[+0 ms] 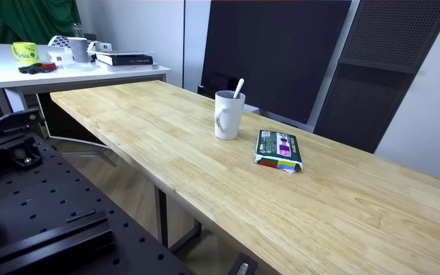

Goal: Remove the spoon from the cup and put it on the table

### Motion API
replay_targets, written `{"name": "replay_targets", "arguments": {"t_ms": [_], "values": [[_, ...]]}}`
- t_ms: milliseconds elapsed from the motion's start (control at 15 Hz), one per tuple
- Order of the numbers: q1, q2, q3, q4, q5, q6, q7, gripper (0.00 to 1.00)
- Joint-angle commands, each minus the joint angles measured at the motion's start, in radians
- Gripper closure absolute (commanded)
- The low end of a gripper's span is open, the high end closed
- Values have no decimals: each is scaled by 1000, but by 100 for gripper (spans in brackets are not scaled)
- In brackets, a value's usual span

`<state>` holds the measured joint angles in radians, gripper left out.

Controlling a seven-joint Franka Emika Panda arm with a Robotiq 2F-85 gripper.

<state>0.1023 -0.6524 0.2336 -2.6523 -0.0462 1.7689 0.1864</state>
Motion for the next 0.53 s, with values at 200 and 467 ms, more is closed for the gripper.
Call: {"name": "replay_targets", "arguments": {"t_ms": [200,467], "values": [[-68,211,-156,140,-50,84,-145,0],[-102,393,-222,278,-30,91,-206,0]]}}
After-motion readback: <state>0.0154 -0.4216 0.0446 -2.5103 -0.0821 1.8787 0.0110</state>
